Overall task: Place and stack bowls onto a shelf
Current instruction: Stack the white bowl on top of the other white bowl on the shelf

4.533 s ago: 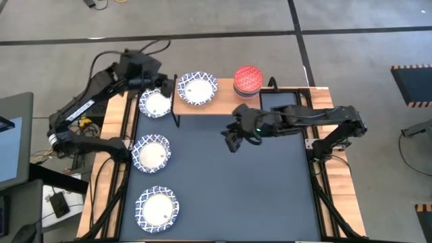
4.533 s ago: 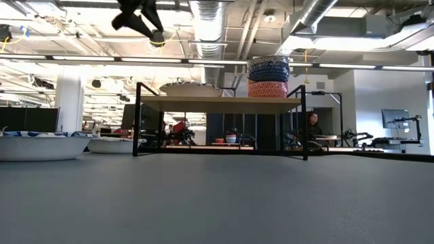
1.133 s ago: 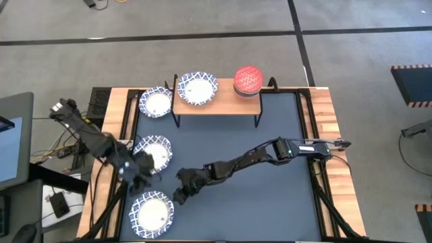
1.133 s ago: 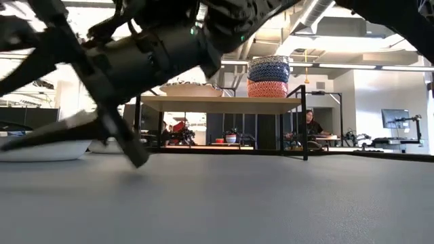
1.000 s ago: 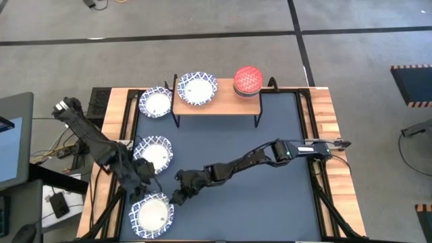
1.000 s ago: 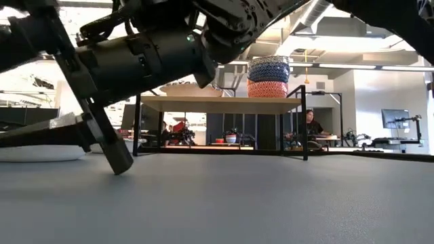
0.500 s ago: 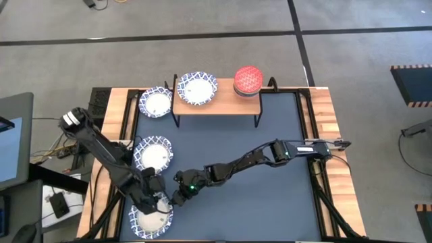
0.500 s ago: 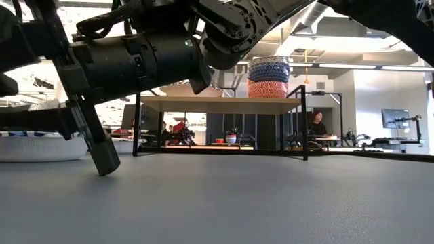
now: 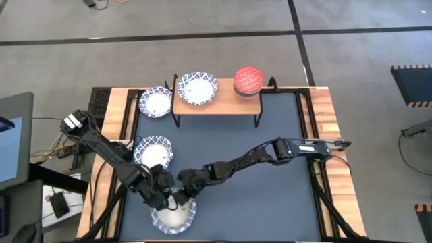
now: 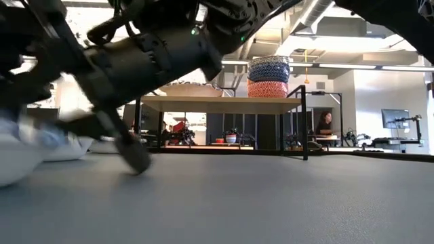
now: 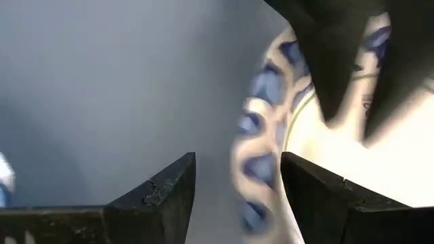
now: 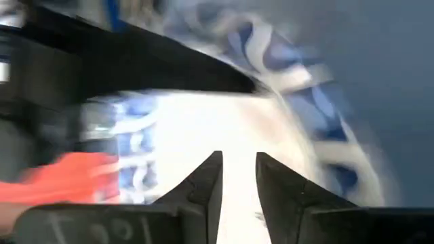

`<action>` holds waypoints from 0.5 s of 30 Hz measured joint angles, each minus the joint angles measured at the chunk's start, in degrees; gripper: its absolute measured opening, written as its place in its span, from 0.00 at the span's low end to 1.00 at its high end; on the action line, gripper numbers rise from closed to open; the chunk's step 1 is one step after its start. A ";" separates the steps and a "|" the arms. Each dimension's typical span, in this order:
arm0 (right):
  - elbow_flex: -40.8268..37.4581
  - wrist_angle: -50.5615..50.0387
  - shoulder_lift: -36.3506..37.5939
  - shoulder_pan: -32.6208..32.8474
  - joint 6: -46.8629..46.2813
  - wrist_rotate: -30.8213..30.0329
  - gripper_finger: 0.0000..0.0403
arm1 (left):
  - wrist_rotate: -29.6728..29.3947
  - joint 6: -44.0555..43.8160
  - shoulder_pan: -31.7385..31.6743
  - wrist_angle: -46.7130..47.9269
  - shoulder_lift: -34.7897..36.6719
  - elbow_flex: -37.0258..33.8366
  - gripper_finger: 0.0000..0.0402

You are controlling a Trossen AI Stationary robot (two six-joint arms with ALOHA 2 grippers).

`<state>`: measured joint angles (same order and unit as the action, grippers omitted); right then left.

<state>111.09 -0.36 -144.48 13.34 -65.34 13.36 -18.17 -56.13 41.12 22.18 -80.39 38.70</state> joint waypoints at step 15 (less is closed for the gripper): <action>-0.07 -11.07 7.76 -1.11 22.32 -11.51 0.37 | -6.70 -0.30 0.02 2.40 11.76 0.09 0.49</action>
<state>111.02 -11.43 -136.72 12.23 -43.02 1.85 -24.87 -56.43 41.15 24.58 -68.62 38.79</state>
